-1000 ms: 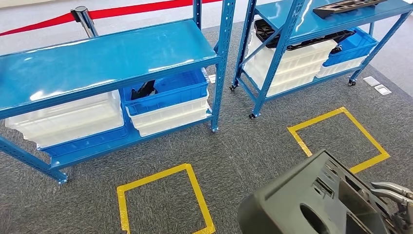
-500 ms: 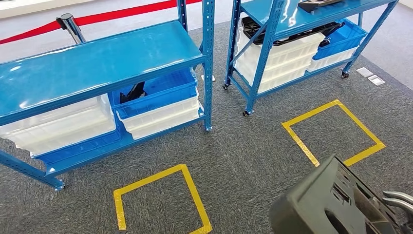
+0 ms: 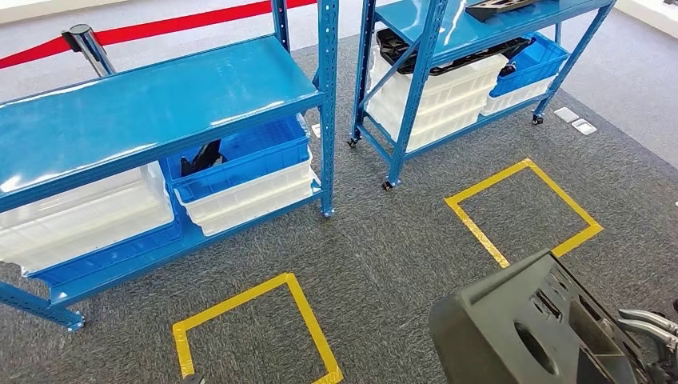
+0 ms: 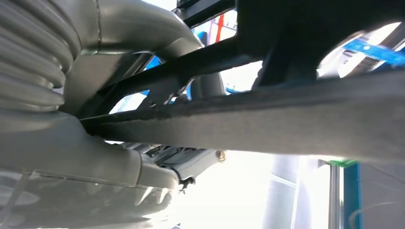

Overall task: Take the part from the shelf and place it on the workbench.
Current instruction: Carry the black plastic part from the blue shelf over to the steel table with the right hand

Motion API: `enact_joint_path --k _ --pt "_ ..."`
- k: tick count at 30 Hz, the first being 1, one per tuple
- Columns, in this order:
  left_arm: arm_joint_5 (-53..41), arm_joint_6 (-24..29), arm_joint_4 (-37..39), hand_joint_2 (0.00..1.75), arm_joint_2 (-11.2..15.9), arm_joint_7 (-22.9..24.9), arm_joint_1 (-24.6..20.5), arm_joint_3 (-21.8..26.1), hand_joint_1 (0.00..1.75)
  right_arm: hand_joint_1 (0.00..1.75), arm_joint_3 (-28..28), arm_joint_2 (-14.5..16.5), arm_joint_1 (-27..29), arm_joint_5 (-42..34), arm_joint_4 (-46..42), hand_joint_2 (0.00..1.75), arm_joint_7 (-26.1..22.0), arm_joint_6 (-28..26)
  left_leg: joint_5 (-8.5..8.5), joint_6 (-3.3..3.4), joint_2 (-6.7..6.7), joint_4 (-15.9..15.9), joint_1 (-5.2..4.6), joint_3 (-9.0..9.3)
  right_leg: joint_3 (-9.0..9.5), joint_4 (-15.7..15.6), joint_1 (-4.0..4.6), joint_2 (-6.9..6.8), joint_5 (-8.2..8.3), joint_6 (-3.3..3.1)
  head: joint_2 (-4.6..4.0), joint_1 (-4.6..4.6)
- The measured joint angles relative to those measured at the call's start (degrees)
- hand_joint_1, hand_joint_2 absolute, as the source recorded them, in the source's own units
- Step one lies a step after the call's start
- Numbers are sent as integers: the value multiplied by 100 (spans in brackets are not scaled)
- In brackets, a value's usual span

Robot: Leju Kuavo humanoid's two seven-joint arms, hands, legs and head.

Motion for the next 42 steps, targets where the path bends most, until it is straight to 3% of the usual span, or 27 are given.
enact_joint_path --k 3,4,5,6,8,10,12,15,17,19,20,21,22,24,26,29,31,34,35,36,37,40,42 --pt "13 -2 -1 175 3 -40 -2 2 0 110 6 7 -37 -9 17 175 10 20 8 34 83 -1 3 -21 -502 1057 -6 -73 -533 44 0 54" --pt "14 -1 -1 175 3 -28 -1 2 0 110 10 9 -43 -1 28 175 19 25 7 34 113 0 2 -24 -643 1342 -8 -80 -616 51 0 57" --pt "14 0 -1 175 3 -5 0 2 0 110 15 11 -47 14 39 175 29 27 5 35 138 0 2 -25 -686 1425 -8 -86 -588 52 0 58" --pt "14 1 -1 175 3 29 -1 2 0 110 19 13 -53 28 47 175 42 26 4 34 160 0 2 -20 -614 1271 -8 -93 -452 48 0 60" --pt "13 6 -1 175 3 120 -7 2 0 110 26 14 -68 46 56 175 64 16 -2 27 188 -3 4 -3 -219 481 1 -151 -64 24 0 62" --pt "12 16 -1 175 2 215 -10 2 0 110 28 15 -79 54 57 175 79 0 -14 -7 201 -9 -9 6 77 -127 41 -225 121 1 0 65" --pt "7 33 -1 175 2 287 -6 4 0 110 27 17 -79 62 57 175 95 -12 -18 -60 215 -31 -20 15 110 -238 79 -230 116 -10 0 66" --pt "0 44 1 175 0 325 -6 6 0 110 25 21 -78 80 57 175 108 -16 -103 -139 197 45 -17 5 114 -272 39 -188 150 -84 0 54" --pt "-3 44 3 175 -5 326 -4 6 0 110 25 25 -86 89 57 175 114 -11 -423 -153 135 569 -19 -217 128 -288 17 -175 162 -146 0 20" --pt "-3 44 5 175 -10 328 4 7 0 110 25 26 -92 93 59 175 122 3 -773 -152 104 1369 -26 -592 134 -286 29 -154 155 -181 0 -20" --pt "-3 44 5 175 -10 330 10 7 0 110 26 27 -94 97 61 175 125 11 -817 -151 99 1608 -26 -711 140 -285 35 -137 151 -188 0 -33" --pt "-3 44 5 175 -10 331 15 8 0 110 28 29 -95 102 64 175 128 18 -744 -149 98 1621 -25 -729 151 -284 37 -115 146 -190 0 -44" --pt "-3 44 5 175 -10 328 18 8 0 110 29 32 -97 111 67 175 134 21 -568 -146 95 1394 -22 -635 165 -282 34 -90 141 -185 0 -54" --pt "4 38 5 175 -10 302 15 9 0 110 30 34 -105 134 71 175 156 25 -161 -145 23 579 -6 -271 197 -269 35 -49 114 -147 0 -84" --pt "15 19 5 175 -14 250 11 10 0 110 30 34 -126 153 72 175 181 26 9 -125 -60 74 -2 -47 207 -252 49 -13 89 -91 0 -91" --pt "23 -5 5 175 -21 168 10 12 0 110 39 39 -169 164 72 175 200 31 16 -41 -47 15 -33 -32 200 -251 32 16 87 -28 0 -57" --pt "26 -8 4 175 -23 143 6 15 0 110 44 43 -194 169 77 175 203 31 37 21 -9 -2 -21 -37 98 -34 27 -23 -62 9 0 -27" --pt "26 -1 -1 175 -23 135 9 19 0 110 49 48 -232 182 98 175 198 27 46 56 69 -8 -12 -58 -422 1022 14 -84 -573 49 0 43" --pt "25 0 -1 175 -23 144 12 20 0 110 49 49 -234 182 107 175 197 26 44 57 96 -7 -12 -61 -573 1308 10 -88 -652 53 0 46" --pt "22 0 0 175 -23 154 14 21 0 110 50 49 -233 182 113 175 196 25 42 58 120 -6 -12 -62 -631 1400 9 -92 -623 54 0 49" --pt "20 0 1 175 -23 163 14 22 0 110 50 49 -233 184 117 175 196 23 40 58 140 -6 -12 -59 -582 1269 10 -98 -489 48 0 51" --pt "14 -1 1 175 -23 174 7 25 0 110 52 49 -245 195 118 175 196 14 26 39 177 -8 -23 -42 -63 156 41 -180 53 -1 0 61" --pt "14 -4 1 175 -23 176 7 31 0 110 55 51 -254 201 118 175 195 3 18 -5 197 -16 -41 -40 103 -223 79 -218 135 -22 0 60"
